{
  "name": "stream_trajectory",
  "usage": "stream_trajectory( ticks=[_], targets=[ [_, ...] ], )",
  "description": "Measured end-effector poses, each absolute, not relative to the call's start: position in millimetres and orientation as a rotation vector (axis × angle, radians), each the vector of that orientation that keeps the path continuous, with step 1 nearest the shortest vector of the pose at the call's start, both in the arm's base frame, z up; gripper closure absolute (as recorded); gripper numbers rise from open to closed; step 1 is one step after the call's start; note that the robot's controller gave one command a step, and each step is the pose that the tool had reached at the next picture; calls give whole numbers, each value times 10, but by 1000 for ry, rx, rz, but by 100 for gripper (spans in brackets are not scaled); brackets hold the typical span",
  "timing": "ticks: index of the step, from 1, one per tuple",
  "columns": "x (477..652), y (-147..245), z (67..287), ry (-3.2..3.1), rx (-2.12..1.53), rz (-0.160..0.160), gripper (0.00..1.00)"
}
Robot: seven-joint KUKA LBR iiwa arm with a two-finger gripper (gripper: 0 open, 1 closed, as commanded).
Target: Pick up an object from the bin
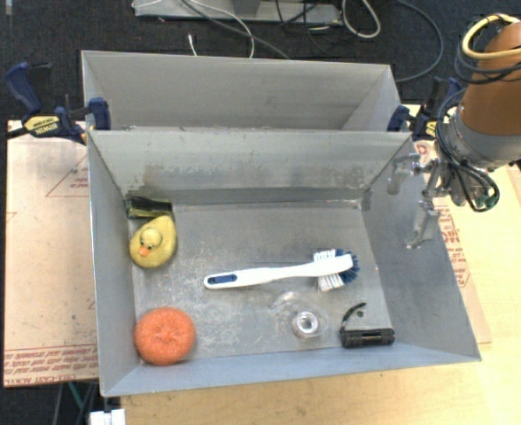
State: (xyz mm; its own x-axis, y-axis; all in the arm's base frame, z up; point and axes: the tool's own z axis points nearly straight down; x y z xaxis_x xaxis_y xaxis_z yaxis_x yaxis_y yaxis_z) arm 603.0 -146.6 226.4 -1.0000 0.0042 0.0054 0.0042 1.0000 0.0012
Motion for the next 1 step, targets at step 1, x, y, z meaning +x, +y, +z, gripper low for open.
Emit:
stream_trajectory(
  ticks=[1],
  targets=[
    [6047,-1456,2315,-3144,0,0,0]
  ],
)
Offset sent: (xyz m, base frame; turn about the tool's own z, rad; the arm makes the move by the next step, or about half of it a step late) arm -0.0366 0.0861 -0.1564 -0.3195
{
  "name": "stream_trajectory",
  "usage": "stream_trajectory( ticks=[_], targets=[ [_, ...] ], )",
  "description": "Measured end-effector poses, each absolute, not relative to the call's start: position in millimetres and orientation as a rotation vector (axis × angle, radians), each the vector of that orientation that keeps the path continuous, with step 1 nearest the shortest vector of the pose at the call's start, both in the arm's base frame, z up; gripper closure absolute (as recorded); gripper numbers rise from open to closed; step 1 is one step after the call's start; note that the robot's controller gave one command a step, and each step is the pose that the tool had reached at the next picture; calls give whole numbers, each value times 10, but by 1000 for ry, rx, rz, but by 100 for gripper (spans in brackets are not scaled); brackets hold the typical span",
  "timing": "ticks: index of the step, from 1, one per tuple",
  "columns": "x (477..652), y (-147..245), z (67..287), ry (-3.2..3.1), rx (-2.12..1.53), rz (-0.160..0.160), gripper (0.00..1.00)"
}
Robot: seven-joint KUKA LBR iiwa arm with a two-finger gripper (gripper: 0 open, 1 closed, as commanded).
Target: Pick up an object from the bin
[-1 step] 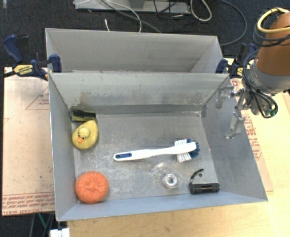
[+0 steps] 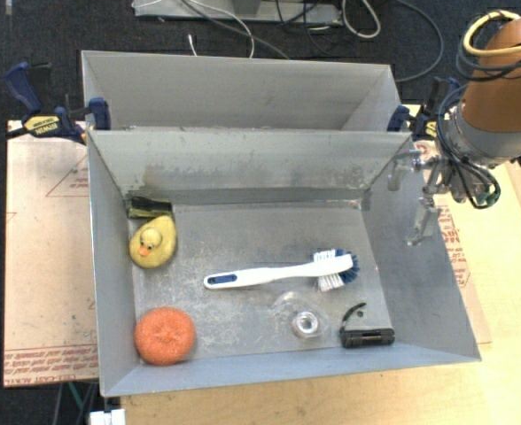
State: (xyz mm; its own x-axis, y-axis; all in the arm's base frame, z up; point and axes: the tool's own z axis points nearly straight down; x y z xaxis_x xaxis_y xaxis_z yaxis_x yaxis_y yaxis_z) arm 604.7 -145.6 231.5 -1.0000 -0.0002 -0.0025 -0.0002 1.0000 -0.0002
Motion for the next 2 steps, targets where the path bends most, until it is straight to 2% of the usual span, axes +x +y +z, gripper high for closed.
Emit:
stream_trajectory(
  ticks=[1,2],
  targets=[
    [5812,-918,1304,3123,-307,1,0],
    [5747,-506,1624,3036,-748,-7,0]
  ],
)
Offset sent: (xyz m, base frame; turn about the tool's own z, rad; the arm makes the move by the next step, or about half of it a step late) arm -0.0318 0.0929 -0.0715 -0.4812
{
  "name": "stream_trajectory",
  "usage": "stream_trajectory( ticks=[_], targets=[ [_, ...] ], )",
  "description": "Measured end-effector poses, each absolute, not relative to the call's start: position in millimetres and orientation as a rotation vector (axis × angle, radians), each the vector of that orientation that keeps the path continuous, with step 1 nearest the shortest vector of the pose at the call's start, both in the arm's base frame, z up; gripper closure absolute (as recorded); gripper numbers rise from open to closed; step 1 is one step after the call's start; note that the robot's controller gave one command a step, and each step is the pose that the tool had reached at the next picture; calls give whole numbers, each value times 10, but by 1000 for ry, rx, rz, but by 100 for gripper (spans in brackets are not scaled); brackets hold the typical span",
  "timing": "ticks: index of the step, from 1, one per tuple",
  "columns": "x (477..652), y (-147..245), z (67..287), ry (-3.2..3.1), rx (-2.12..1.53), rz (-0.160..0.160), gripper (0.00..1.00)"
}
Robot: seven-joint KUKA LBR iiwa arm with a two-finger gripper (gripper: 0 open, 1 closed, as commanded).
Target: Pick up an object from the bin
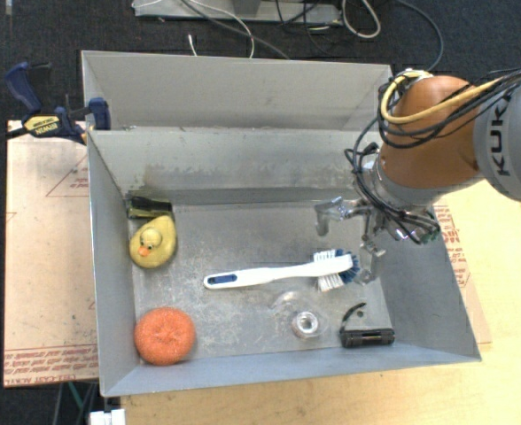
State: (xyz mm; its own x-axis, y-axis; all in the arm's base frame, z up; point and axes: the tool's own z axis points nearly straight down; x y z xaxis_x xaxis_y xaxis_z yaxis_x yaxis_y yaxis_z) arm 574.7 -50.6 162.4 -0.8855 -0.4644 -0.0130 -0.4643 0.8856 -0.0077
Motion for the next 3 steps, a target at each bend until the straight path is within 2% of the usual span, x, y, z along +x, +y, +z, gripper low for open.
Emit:
stream_trajectory(
  ticks=[1,2,3],
  targets=[
    [5717,-323,1007,3115,-439,8,0],
    [5716,-392,698,3014,-835,-5,0],
    [5732,-494,698,3122,-276,4,100]
  ],
)
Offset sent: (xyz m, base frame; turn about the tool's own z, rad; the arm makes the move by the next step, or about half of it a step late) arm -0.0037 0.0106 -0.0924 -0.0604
